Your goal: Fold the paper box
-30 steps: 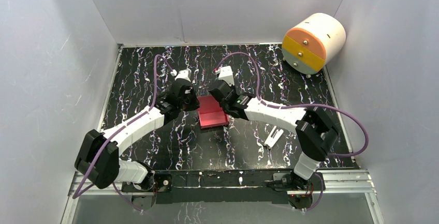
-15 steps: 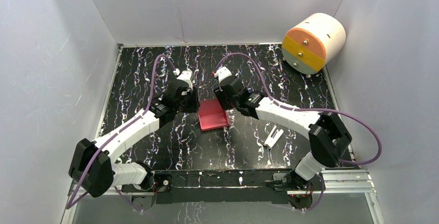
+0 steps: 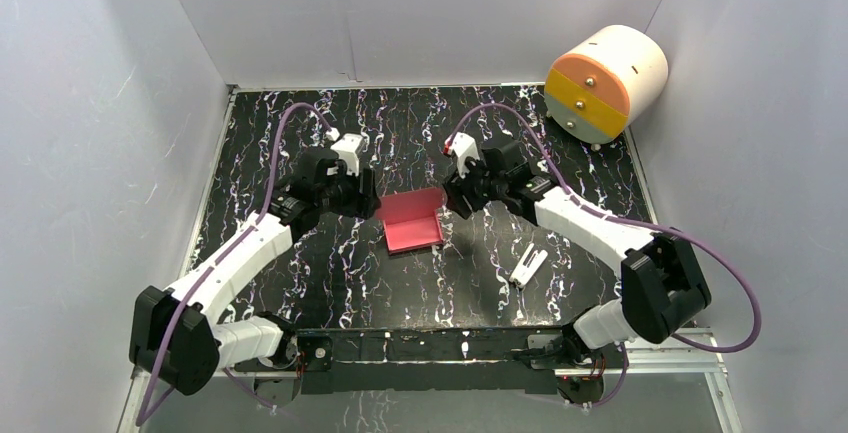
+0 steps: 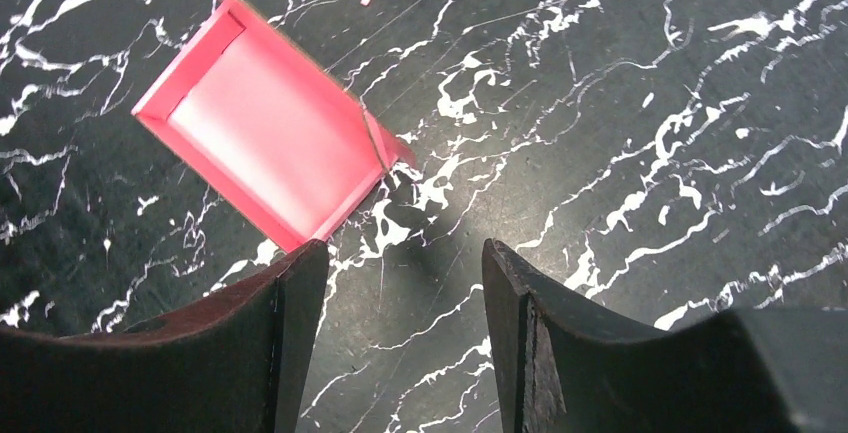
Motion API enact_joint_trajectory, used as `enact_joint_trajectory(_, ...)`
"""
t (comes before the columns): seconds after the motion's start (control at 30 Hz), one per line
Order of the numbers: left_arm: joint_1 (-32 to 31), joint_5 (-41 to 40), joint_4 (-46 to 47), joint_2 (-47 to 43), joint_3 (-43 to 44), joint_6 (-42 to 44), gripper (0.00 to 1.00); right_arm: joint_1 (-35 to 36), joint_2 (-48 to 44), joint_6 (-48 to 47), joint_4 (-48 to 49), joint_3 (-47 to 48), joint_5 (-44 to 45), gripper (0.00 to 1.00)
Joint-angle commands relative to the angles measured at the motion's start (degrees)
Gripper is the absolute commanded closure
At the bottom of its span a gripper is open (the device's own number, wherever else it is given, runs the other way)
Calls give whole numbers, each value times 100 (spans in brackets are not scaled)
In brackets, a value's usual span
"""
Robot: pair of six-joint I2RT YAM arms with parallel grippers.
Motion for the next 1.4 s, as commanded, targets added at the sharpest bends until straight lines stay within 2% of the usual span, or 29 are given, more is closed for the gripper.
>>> enact_joint_trajectory(0.0, 52, 754, -38, 132, 68, 486, 42, -214, -14, -785, 748, -176, -1248, 33)
enact_joint_trajectory(0.27, 108, 1119, 71, 529, 233, 857, 41, -399, 642, -976, 1572, -172, -1649, 34)
enact_joint_trajectory(0.57, 227, 1062, 29, 945, 332, 1134, 44, -456, 1187, -1233, 1572, 54, -2029, 45)
enact_joint_trajectory(0.93, 539, 1585, 306, 1100, 194, 1464, 62, -500, 1367, -1391, 1611, 99, -2236, 56)
enact_joint_trajectory(1.2, 575, 1851, 308, 1272, 214, 1582, 69, -531, 1523, -1465, 1461, 294, -2609, 62)
enact_joint_trajectory(1.37, 570, 1950, 254, 1430, 312, 1625, 72, -534, 1606, -1508, 1356, 395, -2662, 69)
